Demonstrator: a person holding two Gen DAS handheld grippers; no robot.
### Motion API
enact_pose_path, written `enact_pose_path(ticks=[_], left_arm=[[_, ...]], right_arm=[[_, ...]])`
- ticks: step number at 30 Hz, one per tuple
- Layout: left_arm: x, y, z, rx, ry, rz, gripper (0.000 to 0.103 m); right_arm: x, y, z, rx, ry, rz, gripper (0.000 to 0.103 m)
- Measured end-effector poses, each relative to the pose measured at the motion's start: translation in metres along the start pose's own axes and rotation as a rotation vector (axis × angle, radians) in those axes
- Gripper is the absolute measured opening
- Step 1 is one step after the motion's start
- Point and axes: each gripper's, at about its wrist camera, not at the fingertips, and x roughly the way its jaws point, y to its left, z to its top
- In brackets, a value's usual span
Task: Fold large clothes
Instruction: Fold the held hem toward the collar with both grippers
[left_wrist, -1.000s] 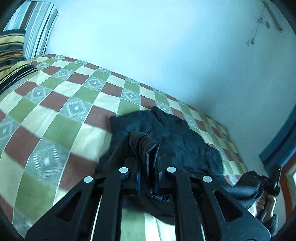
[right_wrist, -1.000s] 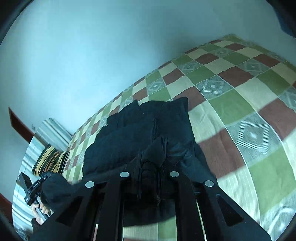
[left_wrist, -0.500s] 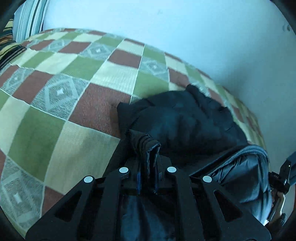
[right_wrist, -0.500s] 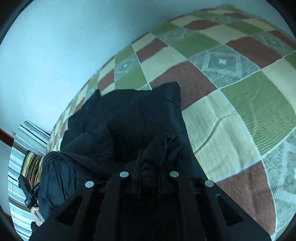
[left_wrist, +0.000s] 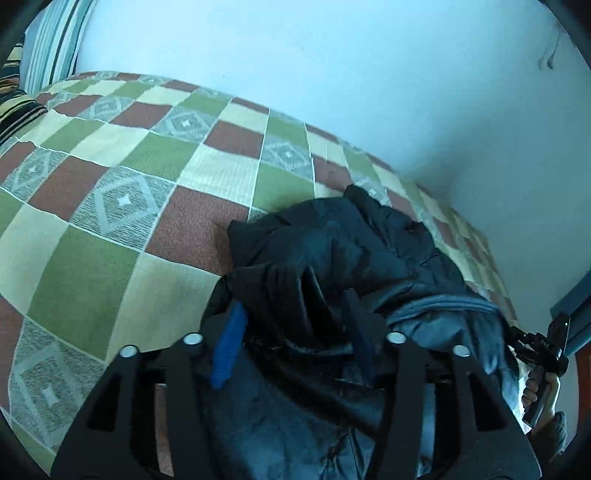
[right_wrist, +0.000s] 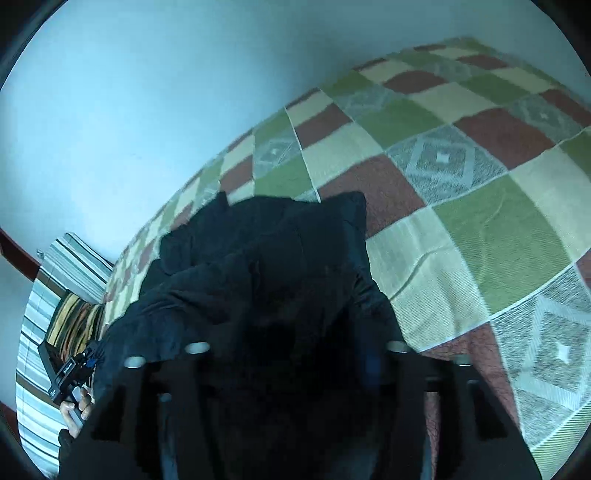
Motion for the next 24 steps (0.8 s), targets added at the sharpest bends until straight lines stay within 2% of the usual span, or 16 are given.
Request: enact_pose_path(ticks=[1, 5, 10, 12, 16, 24], left_arm=[[-0.007, 0.002, 0.000, -0.002, -0.022, 0.018, 0.063], [-0.025, 0.014, -0.001, -0.006, -0.056, 0.006, 0.066], [-0.018, 0.019, -0.003, 0.054, -0.010, -0.020, 0.067], [-0.011, 0.015, -0.003, 0.113, 0.010, -0.024, 0.067], [0.003, 0.010, -0.002, 0.186, 0.037, -0.005, 0.067], [0.023, 0.010, 0.008, 0.186, 0.062, 0.004, 0.067]], right_arm=[[-0.007, 0.001, -0.001, -0.014, -0.012, -0.003, 0.065], [-0.016, 0.005, -0.001, -0.074, -0.013, -0.006, 0.065], [-0.009, 0.008, 0.003, -0.179, -0.001, -0.046, 0.065], [-0.002, 0.011, 0.008, -0.229, 0.009, -0.052, 0.065], [0.012, 0.015, 0.016, -0.291, 0.051, -0.049, 0.065], [0.033, 0.021, 0.026, -0.337, 0.085, -0.073, 0.066]])
